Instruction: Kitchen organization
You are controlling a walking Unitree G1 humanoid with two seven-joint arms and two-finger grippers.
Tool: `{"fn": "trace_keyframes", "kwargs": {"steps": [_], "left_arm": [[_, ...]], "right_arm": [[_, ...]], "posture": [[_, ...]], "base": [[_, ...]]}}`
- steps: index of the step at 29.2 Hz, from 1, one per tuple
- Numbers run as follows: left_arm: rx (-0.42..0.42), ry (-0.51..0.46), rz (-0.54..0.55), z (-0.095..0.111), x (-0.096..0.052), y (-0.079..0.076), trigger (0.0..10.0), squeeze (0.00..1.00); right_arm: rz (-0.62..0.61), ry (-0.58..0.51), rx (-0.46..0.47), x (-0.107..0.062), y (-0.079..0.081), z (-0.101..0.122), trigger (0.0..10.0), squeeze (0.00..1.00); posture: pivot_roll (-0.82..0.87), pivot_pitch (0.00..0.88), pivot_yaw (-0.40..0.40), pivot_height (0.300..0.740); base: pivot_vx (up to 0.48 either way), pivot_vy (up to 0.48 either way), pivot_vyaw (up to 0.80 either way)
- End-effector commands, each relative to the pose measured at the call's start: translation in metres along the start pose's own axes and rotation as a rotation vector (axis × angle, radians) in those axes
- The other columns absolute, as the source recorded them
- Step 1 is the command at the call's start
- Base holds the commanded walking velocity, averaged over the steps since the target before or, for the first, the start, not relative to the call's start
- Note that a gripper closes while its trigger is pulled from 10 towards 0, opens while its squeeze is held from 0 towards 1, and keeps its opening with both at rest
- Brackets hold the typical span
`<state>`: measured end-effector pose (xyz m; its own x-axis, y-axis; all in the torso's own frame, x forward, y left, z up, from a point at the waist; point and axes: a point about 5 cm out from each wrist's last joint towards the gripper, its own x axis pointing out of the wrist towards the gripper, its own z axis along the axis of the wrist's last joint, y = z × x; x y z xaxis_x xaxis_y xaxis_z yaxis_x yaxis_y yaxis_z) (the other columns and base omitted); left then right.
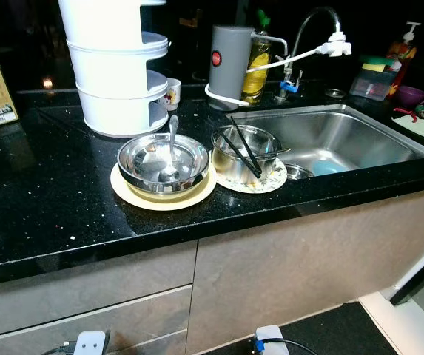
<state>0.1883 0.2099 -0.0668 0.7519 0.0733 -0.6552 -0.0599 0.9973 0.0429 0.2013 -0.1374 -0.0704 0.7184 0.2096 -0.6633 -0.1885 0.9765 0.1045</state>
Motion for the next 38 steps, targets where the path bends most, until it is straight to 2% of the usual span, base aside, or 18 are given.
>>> {"fn": "trace_keyframes", "kwargs": {"steps": [1,8,10,12,18,21,30,38], "left_arm": [[0.052,-0.006,0.001,-0.009,-0.005,-0.003,10.0,0.0],[0.077,-0.066,-0.038,-0.005,-0.009,-0.008,10.0,0.0],[0.045,-0.074,-0.06,0.001,-0.007,-0.008,10.0,0.0],[0.083,-0.077,-0.038,0.006,-0.004,-0.005,10.0,0.0],[0.071,-0.054,-0.048,0.007,-0.001,-0.009,10.0,0.0],[0.102,-0.037,-0.057,0.009,0.001,-0.011,10.0,0.0],[0.102,0.003,-0.053,0.017,0.008,-0.014,10.0,0.0],[0.112,0.002,-0.063,0.022,0.011,-0.015,10.0,0.0]], "right_arm": [[-0.001,-0.003,0.044,-0.002,0.003,-0.006,10.0,0.0],[-0.022,-0.031,0.109,-0.003,0.007,-0.007,10.0,0.0],[-0.036,-0.042,0.123,-0.003,0.008,-0.007,10.0,0.0],[-0.033,-0.038,0.108,-0.005,0.01,-0.01,10.0,0.0],[0.002,-0.014,0.043,-0.005,0.011,-0.012,10.0,0.0],[-0.011,-0.021,0.048,-0.003,0.008,-0.007,10.0,0.0],[-0.021,-0.022,0.043,0.003,0.005,0.006,10.0,0.0],[-0.011,0.001,0.039,0.003,0.006,0.003,10.0,0.0]], "posture": [[0.05,0.19,-0.118,0.74],[0.06,0.213,-0.1,0.74],[0.04,0.193,-0.072,0.74],[0.03,0.176,-0.063,0.74],[0.01,0.118,-0.041,0.74],[0.0,0.11,-0.034,0.74],[0.03,0.098,-0.044,0.74],[0.03,0.104,-0.047,0.74]], "base": [[0.0,0.0,0.0],[0.0,0.0,0.0],[0.0,0.0,0.0],[0.0,0.0,0.0],[0.0,0.0,0.0],[0.0,0.0,0.0],[0.0,0.0,0.0],[0.0,0.0,0.0]]}}
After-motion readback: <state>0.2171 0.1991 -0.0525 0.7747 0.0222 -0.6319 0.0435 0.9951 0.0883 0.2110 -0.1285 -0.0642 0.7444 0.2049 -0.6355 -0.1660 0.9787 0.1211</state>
